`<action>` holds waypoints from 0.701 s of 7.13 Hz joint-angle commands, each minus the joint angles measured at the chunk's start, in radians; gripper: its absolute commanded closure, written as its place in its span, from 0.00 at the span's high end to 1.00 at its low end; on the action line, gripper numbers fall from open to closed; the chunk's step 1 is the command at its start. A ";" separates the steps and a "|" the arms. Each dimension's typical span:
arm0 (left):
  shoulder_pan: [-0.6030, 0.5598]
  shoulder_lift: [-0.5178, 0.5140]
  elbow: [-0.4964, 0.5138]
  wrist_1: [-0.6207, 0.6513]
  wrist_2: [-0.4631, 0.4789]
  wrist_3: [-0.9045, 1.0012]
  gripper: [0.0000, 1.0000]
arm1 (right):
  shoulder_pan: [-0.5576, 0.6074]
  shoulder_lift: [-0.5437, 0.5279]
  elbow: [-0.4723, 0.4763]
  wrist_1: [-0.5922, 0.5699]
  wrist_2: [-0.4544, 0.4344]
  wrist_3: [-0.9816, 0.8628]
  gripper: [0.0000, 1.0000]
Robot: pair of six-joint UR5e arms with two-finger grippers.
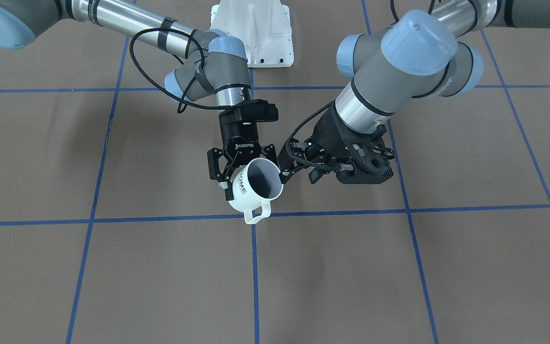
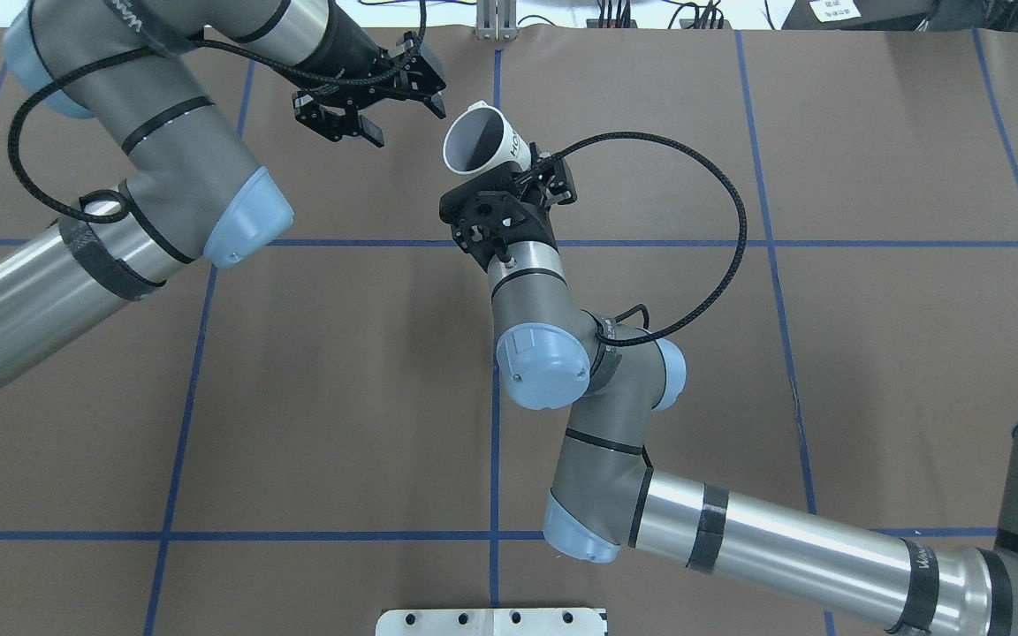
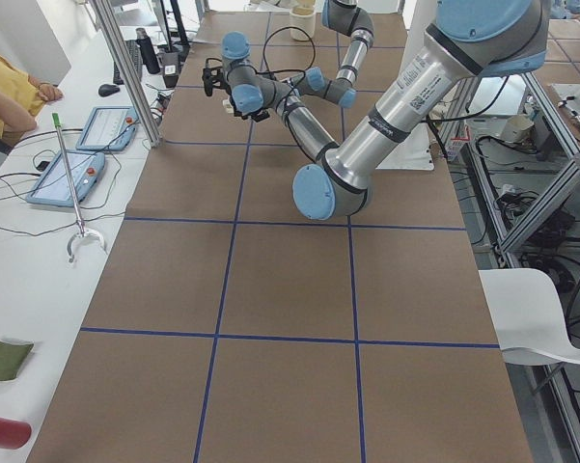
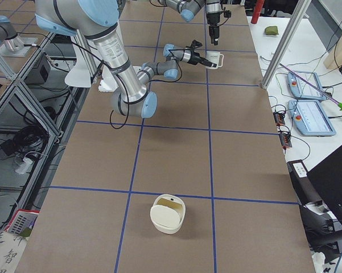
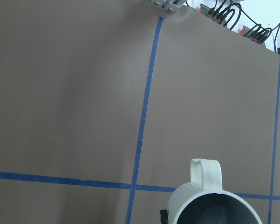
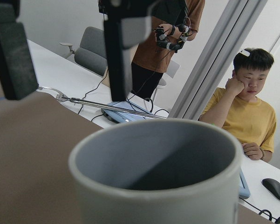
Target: Left arm hands cup to right arm to dump lemon
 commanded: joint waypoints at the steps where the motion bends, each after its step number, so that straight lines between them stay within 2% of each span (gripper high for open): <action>1: 0.016 -0.001 0.000 -0.007 0.000 0.000 0.51 | -0.012 0.006 0.006 0.006 -0.004 0.001 0.00; 2: 0.019 -0.001 0.000 -0.007 -0.001 0.000 0.49 | -0.015 0.006 0.006 0.007 -0.006 0.001 0.00; 4: 0.027 0.001 0.000 -0.007 0.000 0.002 0.35 | -0.015 0.006 0.009 0.009 -0.006 0.003 0.00; 5: 0.027 0.002 0.002 -0.007 0.000 0.004 0.34 | -0.015 0.006 0.011 0.011 -0.006 0.004 0.00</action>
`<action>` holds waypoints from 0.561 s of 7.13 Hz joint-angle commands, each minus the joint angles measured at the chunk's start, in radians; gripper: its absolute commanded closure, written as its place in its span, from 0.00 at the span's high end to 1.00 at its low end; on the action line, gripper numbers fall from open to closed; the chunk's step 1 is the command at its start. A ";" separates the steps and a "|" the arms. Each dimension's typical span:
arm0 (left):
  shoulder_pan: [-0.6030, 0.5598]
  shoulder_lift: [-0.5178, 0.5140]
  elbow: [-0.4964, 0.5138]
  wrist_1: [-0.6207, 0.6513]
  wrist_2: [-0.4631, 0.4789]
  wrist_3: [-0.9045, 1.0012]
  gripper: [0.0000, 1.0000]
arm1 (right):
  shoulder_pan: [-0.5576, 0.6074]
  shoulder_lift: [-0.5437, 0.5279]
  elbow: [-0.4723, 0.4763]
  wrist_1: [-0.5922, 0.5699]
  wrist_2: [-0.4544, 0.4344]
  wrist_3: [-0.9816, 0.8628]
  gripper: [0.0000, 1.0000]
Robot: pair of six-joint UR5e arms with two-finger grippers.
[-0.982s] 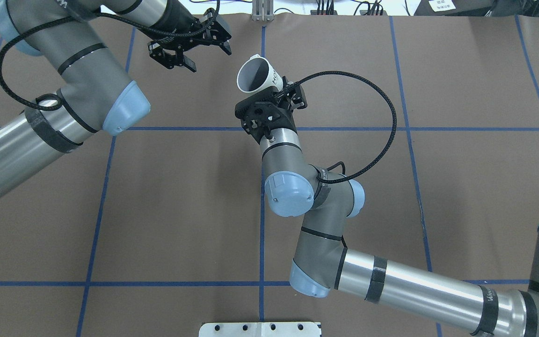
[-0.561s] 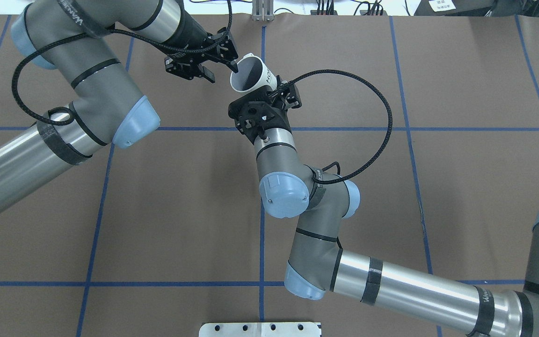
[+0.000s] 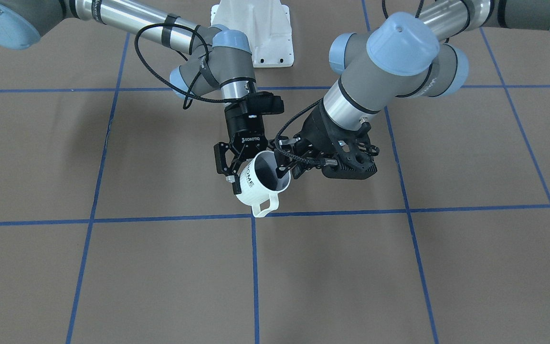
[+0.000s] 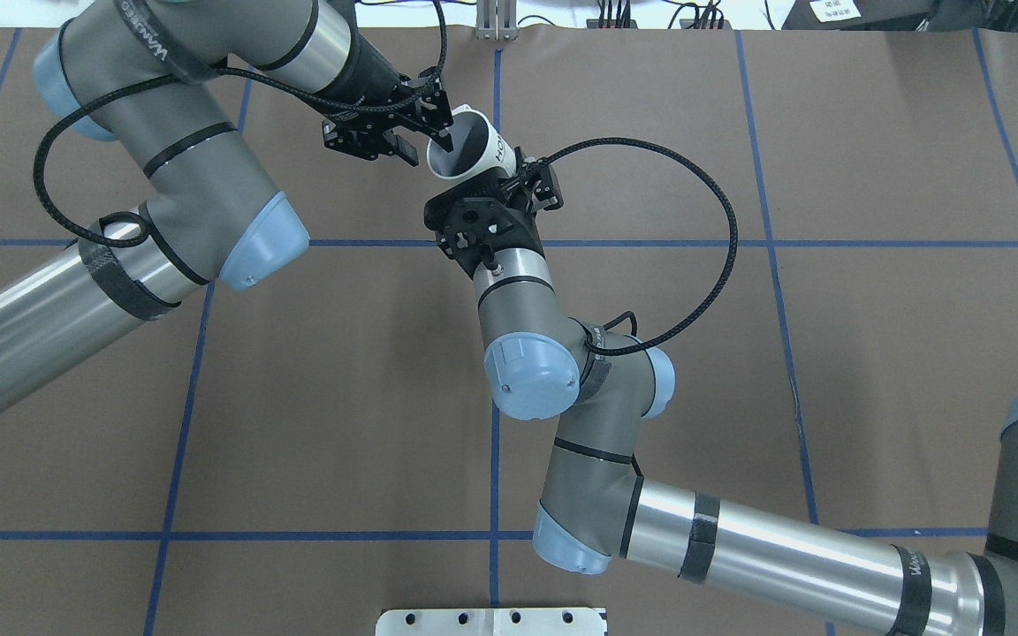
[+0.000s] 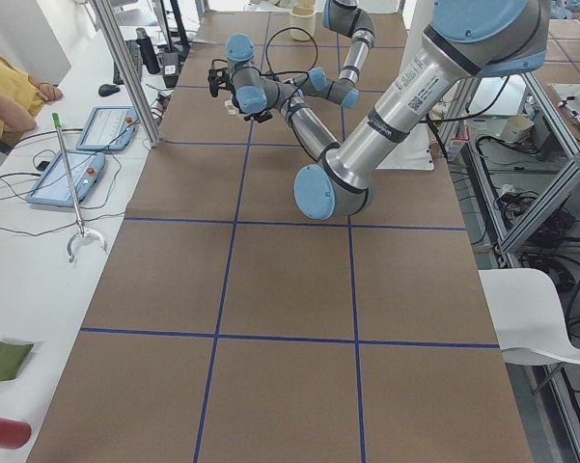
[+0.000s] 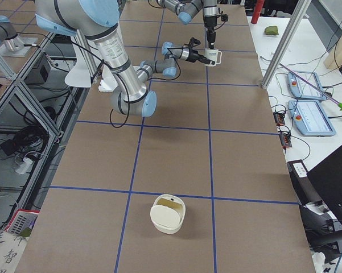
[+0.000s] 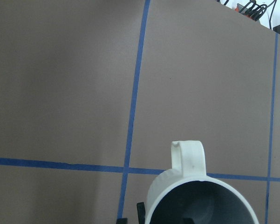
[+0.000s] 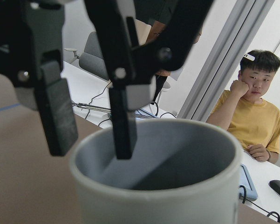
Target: Left arm hands cup to right arm to dump lemon
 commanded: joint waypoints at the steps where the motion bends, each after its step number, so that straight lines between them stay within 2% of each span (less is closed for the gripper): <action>1: 0.001 0.003 0.003 0.001 0.000 0.005 0.34 | 0.000 0.000 0.003 0.001 0.000 0.001 0.00; 4: 0.006 0.004 0.003 0.001 0.000 0.006 0.30 | 0.000 0.000 0.005 0.001 -0.002 0.001 0.00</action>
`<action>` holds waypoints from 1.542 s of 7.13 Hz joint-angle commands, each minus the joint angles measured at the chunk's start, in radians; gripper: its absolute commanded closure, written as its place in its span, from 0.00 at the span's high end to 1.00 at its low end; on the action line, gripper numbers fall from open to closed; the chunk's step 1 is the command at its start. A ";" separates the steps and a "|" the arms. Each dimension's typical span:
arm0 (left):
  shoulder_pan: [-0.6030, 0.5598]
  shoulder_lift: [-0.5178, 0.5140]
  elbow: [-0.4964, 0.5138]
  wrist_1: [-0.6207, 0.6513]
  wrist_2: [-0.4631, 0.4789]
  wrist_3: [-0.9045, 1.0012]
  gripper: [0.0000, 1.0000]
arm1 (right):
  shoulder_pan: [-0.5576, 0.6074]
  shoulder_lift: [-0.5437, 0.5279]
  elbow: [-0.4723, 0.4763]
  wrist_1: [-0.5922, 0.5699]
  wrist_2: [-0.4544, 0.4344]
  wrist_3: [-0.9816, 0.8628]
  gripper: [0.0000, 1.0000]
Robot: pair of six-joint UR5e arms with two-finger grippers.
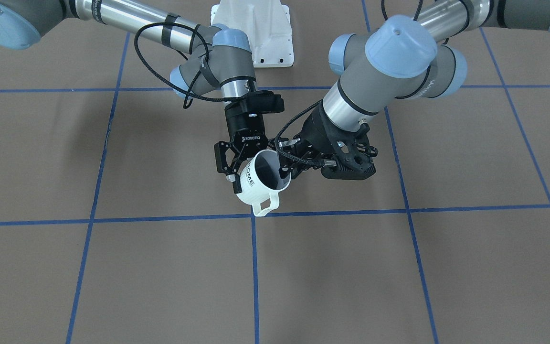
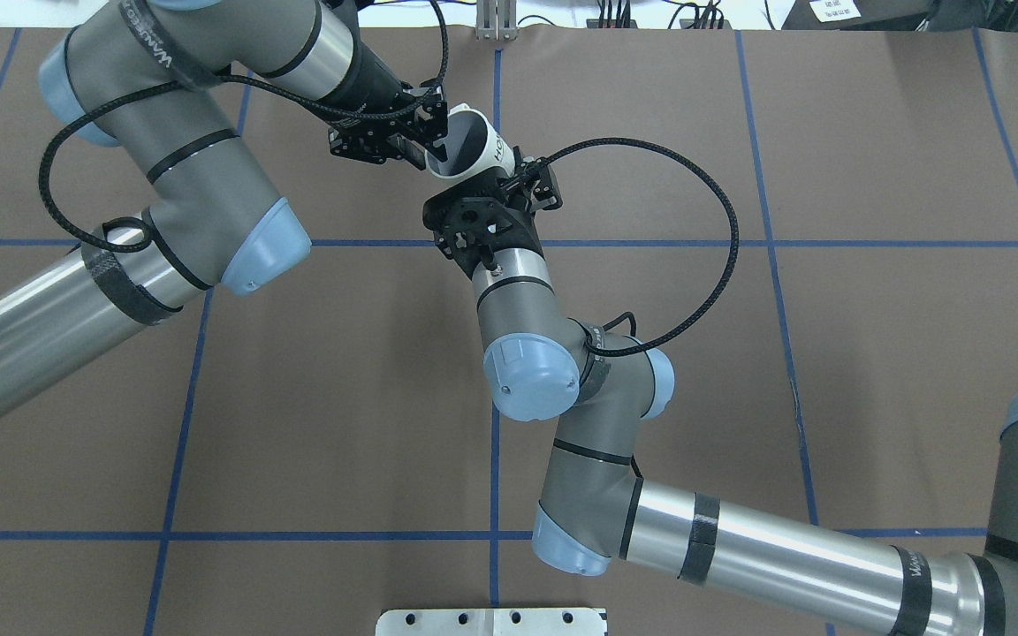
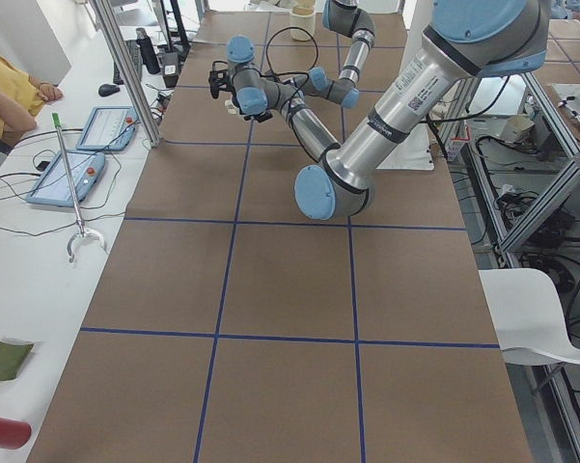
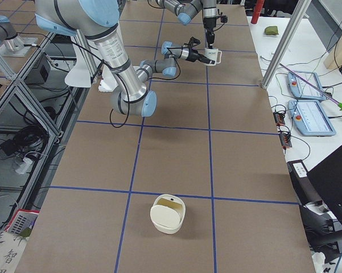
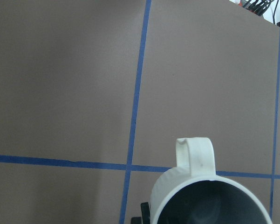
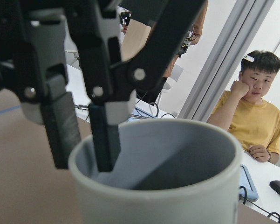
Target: Left arm hands cup to right arm to dump lemon
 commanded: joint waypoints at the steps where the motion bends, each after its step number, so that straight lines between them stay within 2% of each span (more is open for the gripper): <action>1: 0.002 0.000 0.000 0.000 0.000 0.001 0.28 | 0.000 -0.002 0.001 0.000 0.000 0.000 0.00; 3: 0.002 0.000 0.000 -0.001 0.000 0.001 0.24 | 0.000 -0.002 0.001 0.000 0.000 0.000 0.00; 4: 0.002 0.000 -0.001 0.000 0.000 0.001 0.00 | 0.000 0.000 0.003 0.000 0.001 0.000 0.24; 5: 0.002 0.000 -0.001 0.000 0.002 0.001 0.00 | 0.000 -0.002 0.003 0.000 0.000 0.000 0.99; 9: 0.002 0.000 -0.001 -0.015 0.008 0.001 0.00 | -0.006 -0.020 0.039 0.002 -0.011 0.002 1.00; 11: 0.002 0.000 -0.001 -0.014 0.008 0.001 0.00 | -0.026 -0.073 0.099 0.002 -0.012 0.002 1.00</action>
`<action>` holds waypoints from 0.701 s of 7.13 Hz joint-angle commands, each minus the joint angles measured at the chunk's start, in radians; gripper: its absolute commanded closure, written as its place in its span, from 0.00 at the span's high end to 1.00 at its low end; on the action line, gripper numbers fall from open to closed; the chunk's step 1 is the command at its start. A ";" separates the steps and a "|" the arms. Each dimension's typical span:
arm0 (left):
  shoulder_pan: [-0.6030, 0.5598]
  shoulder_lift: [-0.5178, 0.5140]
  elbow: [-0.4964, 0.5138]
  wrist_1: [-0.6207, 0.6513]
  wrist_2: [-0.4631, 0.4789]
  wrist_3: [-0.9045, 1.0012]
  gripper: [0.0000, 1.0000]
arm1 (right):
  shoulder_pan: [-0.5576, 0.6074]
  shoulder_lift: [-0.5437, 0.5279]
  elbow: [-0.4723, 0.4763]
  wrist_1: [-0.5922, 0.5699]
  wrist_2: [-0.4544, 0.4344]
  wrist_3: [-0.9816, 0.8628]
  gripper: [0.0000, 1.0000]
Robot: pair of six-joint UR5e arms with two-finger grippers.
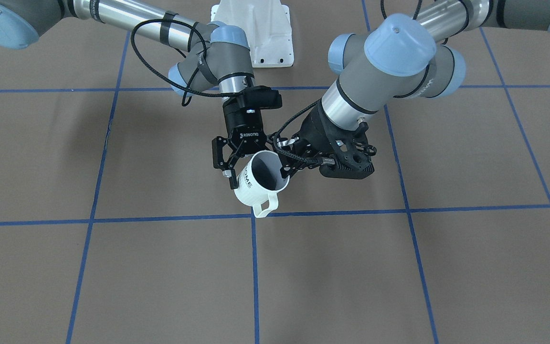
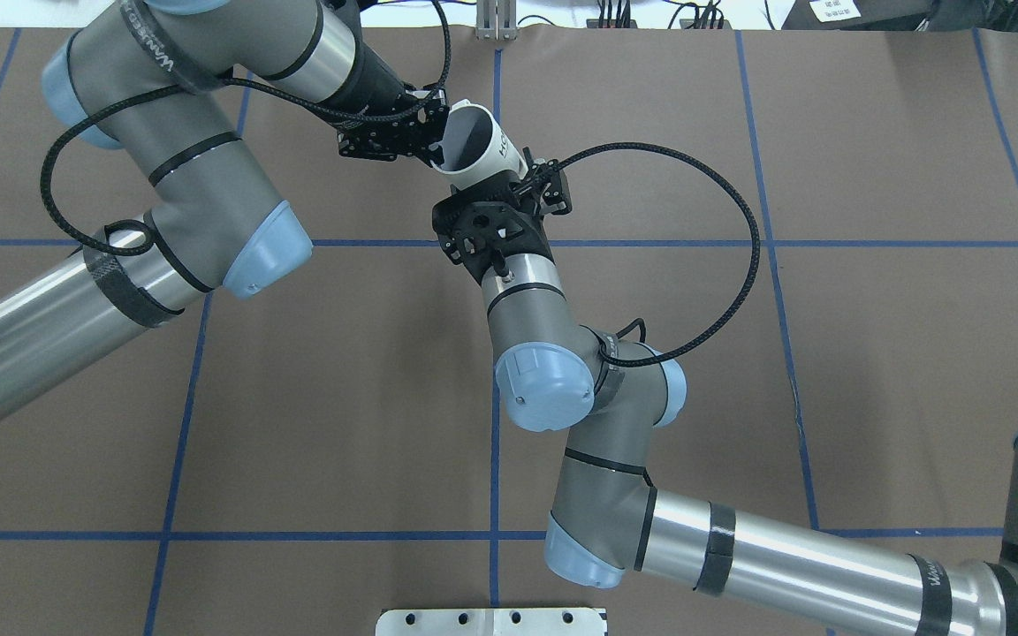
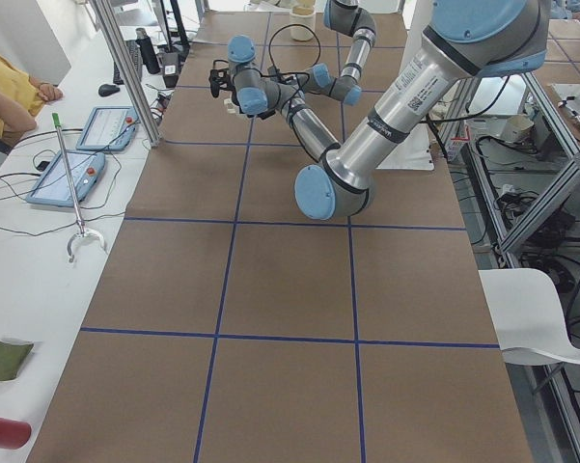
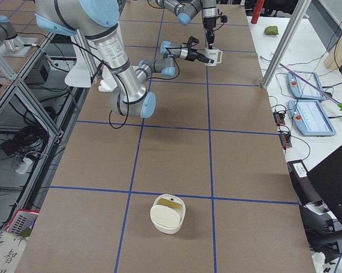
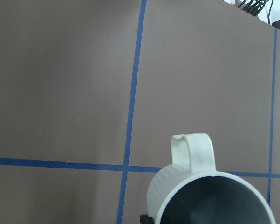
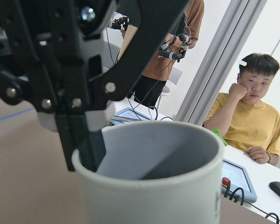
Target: Left arm hands cup to right arm to dump lemon
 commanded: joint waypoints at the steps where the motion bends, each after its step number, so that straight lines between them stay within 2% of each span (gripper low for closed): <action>1: 0.000 0.000 0.000 0.001 0.000 0.000 0.00 | -0.043 -0.051 0.056 0.003 -0.003 -0.003 1.00; 3: 0.000 0.002 0.002 0.001 0.001 0.000 0.00 | -0.097 -0.079 0.063 0.046 -0.047 -0.008 1.00; 5: 0.000 0.002 0.002 -0.001 0.008 0.000 0.00 | -0.106 -0.094 0.073 0.094 -0.052 -0.017 1.00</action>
